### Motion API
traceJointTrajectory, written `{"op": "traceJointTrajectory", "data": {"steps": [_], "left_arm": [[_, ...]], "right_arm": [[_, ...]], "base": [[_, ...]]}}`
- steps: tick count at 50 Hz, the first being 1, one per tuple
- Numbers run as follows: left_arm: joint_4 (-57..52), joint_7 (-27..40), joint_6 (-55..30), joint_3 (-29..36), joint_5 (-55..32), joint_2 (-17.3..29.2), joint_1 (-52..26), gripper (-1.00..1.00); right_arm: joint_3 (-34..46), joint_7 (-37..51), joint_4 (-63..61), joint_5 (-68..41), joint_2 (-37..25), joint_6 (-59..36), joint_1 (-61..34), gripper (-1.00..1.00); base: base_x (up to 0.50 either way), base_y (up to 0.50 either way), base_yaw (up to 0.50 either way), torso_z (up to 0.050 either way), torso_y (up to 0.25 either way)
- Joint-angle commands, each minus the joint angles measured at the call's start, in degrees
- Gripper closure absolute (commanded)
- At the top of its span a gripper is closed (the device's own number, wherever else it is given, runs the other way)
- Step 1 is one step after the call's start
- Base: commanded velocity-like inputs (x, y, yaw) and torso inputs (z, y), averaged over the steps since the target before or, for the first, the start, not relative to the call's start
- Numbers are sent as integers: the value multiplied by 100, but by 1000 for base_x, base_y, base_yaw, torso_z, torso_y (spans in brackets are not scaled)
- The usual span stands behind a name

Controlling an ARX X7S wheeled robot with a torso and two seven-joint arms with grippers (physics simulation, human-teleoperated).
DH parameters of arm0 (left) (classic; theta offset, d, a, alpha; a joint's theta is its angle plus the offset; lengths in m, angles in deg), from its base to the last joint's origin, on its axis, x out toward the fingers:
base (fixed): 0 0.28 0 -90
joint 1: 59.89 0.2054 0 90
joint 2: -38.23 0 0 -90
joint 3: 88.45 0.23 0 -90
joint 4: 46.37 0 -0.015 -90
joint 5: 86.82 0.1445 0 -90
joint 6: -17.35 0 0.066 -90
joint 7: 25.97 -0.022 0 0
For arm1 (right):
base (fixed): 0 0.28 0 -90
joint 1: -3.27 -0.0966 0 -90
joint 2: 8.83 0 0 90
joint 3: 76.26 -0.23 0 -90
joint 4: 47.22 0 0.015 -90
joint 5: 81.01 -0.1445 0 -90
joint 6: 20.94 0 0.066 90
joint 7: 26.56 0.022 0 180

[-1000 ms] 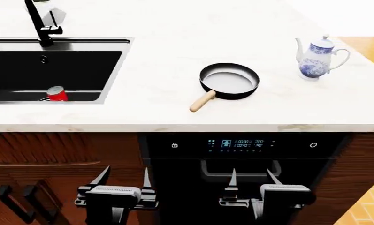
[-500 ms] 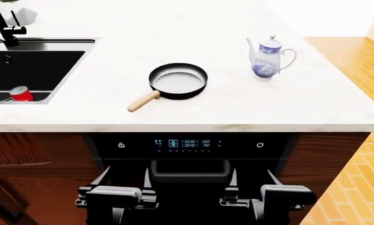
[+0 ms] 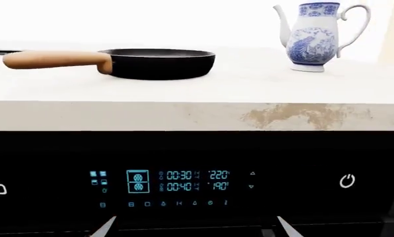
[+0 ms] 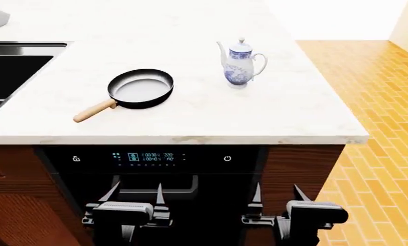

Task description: Pick the teapot and pot and place them in the sink. Then turn on the water.

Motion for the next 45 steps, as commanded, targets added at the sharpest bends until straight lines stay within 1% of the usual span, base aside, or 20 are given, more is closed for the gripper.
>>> {"op": "traceJointTrajectory", "data": {"steps": [1,3,6,8,10,12,14,17,19,21,23,27,30,36,45], "left_arm": [[-566,40,-626,-77,-351,173,4,-100],[-1199,76,-1397,-188,-735,341,-46,-100],[-2488,169,-2518,-169,-953,803,-239,-100],[-3305,300,-3493,-300,-1311,1086,-530,-100],[-4025,445,-4486,-593,-1859,1326,-933,-100],[-4671,668,-5604,-1159,-2726,1479,-1521,-100],[-5046,903,-6468,-1678,-3505,1560,-2119,-100],[-5255,1337,-7564,-2364,-4620,1606,-3049,-100],[-5213,1595,-8067,-2666,-5206,1629,-3581,-100],[-5108,1859,-8482,-2834,-5685,1646,-4061,-100],[-4966,2123,-8726,-2882,-6112,1721,-4468,-100],[-4510,2855,-8744,-2658,-6922,2069,-5174,-100],[-4414,2811,-8617,-2460,-6798,2276,-5347,-100],[-4345,2738,-8477,-2262,-6612,2511,-5467,-100],[-4262,3043,-8459,-2187,-7008,2659,-5695,-100]], "right_arm": [[7,89,-460,-73,-142,-311,52,-100],[19,84,-1063,-180,-349,-1001,49,-100],[-59,69,-2233,-442,-737,-2062,21,-100],[-222,40,-3086,-798,-992,-2760,-42,-100],[-503,121,-3872,-1289,-1193,-3620,-241,-100],[-861,277,-4525,-1823,-1375,-4557,-611,-100],[-1174,435,-4904,-2252,-1501,-5303,-1042,-100],[-1616,631,-5227,-2825,-1628,-6226,-1752,-100],[-1949,722,-5344,-3260,-1668,-6816,-2257,-100],[-2192,825,-5377,-3568,-1697,-7261,-2680,-100],[-2389,930,-5390,-3849,-1718,-7696,-3113,-100],[-2635,1112,-5399,-4321,-1727,-8363,-3856,-100],[-2774,1200,-5395,-4580,-1744,-8553,-4184,-100],[-2803,1378,-5332,-4801,-1844,-8550,-4346,-100],[-2918,1814,-5219,-5409,-1979,-8568,-4490,-100]], "base": [[0,0,0,0,0],[0,0,0,0,0],[0,0,0,0,0],[0,0,0,0,0],[0,0,0,0,0],[0,0,0,0,0],[0,0,0,0,0],[0,0,0,0,0],[0,0,0,0,0],[0,0,0,0,0],[0,0,0,0,0],[0,0,0,0,0],[171,0,0,0,0],[493,0,0,0,0],[500,0,0,0,0]]}}
